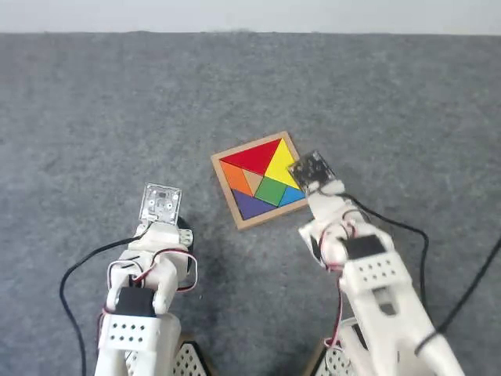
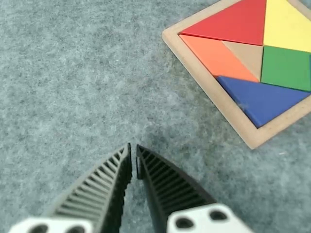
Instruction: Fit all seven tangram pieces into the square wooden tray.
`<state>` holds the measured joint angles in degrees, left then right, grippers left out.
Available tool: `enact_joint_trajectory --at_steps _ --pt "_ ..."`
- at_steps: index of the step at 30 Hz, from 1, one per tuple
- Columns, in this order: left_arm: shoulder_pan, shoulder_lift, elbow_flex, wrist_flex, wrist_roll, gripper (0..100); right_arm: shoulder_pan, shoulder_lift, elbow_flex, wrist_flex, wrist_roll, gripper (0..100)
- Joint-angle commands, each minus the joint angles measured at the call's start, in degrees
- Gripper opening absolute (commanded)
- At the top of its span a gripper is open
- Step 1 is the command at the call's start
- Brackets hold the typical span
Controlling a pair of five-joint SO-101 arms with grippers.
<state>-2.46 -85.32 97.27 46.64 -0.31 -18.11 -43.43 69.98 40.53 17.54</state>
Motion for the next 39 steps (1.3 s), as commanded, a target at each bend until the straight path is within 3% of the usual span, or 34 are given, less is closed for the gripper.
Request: enact_joint_trajectory --at_steps 1,9,18,25,32,35,39 --pt "-0.26 -0.7 -0.48 0.09 0.35 2 0.92 -8.57 4.66 -1.71 -0.18 5.8" --pt "-0.26 -0.7 -0.48 0.09 0.35 2 0.92 -17.98 10.55 -3.74 -0.09 5.8" --pt "-0.26 -0.7 -0.48 0.09 0.35 2 0.92 -28.26 26.73 -20.44 0.0 5.8" --pt "-0.26 -0.7 -0.48 0.09 0.35 2 3.91 -37.93 26.81 -12.09 -0.09 6.0" --pt "-0.26 -0.7 -0.48 0.09 0.35 2 3.12 -45.58 25.67 11.74 -0.09 6.2" --pt "-0.26 -0.7 -0.48 0.09 0.35 2 3.47 -50.42 26.81 14.37 -0.09 5.8" --pt "-0.26 -0.7 -0.48 0.09 0.35 2 11.21 -56.48 26.73 15.52 -0.53 4.4"
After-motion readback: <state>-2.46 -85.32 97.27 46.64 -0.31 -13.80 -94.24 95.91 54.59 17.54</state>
